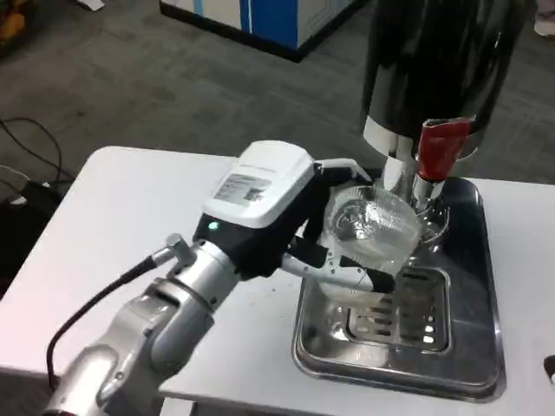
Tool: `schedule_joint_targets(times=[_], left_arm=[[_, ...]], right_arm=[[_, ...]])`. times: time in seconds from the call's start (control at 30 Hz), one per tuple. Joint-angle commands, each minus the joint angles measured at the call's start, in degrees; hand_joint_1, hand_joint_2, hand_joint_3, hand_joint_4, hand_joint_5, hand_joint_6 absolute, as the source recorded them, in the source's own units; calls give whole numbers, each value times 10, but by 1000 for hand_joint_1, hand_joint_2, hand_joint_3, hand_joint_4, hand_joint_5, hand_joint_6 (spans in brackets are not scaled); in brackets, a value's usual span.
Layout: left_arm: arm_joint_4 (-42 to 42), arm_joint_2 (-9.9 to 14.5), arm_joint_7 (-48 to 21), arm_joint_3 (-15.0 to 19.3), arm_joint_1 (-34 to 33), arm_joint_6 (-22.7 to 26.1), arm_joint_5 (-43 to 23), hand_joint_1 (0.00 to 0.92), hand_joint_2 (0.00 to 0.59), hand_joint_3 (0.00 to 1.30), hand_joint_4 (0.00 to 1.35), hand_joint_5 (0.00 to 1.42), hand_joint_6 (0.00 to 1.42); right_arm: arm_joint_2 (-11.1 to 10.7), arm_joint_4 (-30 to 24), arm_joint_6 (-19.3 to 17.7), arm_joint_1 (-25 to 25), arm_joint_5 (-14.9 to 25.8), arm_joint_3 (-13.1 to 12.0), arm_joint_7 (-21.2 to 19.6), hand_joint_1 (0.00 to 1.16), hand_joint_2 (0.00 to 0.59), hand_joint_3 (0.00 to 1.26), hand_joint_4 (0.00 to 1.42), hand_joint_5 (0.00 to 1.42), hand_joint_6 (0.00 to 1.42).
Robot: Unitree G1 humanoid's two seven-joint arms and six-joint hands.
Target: Grasp the cup under the faucet to collect the drink, then remove the cup.
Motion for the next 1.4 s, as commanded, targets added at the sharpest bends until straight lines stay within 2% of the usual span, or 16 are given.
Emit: schedule_joint_targets(times=[0.03,0.23,0.37,0.57,0.83,1.03,1.07,1.1,1.13,1.17,1.2,1.3,1.4], left_arm=[[28,-23,28,-29,-29,9,9,505,3,1013,1124,1268,1424],[68,-50,45,-67,-41,17,19,505,4,1013,1124,1268,1424],[87,-55,50,-85,-51,22,27,505,8,1013,1124,1255,1424],[93,-43,54,-94,-49,29,30,505,2,981,1064,1216,1423],[56,-14,58,-90,-31,45,31,492,0,968,1048,1201,1424],[39,-2,38,-97,-20,65,31,469,0,938,970,1127,1411],[38,0,28,-99,-20,70,31,461,0,922,929,1093,1386],[40,0,13,-102,-22,76,28,391,15,840,804,999,1315],[41,0,0,-104,-24,82,26,354,16,808,765,969,1294],[41,0,-9,-106,-25,86,25,246,33,724,623,830,1170],[42,0,-14,-107,-26,89,24,187,48,655,515,724,1046],[42,-1,-22,-109,-26,92,21,143,52,559,399,616,954],[39,-2,-19,-110,-26,92,22,127,62,505,362,582,910]], right_arm=[[-12,-2,-6,14,25,-27,-15,329,440,135,0,0,0],[-24,3,-6,29,59,-60,-24,329,440,136,0,0,0],[-30,8,-7,39,78,-76,-30,329,440,136,0,0,0],[-36,13,-10,45,96,-85,-37,329,440,138,0,0,0],[-47,22,-2,36,103,-70,-43,329,444,145,0,0,0],[-48,23,1,35,109,-69,-46,329,445,154,1,12,0],[-48,22,1,36,110,-70,-46,329,445,155,2,13,0],[-49,22,2,36,111,-70,-47,329,446,155,4,13,0],[-49,22,2,37,112,-70,-47,329,446,162,8,21,0],[-50,22,2,37,114,-70,-48,329,446,163,10,23,0],[-50,22,2,37,115,-71,-48,329,446,164,10,24,0],[-51,23,1,38,121,-73,-49,329,446,173,12,32,0],[-52,26,-1,38,126,-76,-52,330,447,176,12,35,0]])
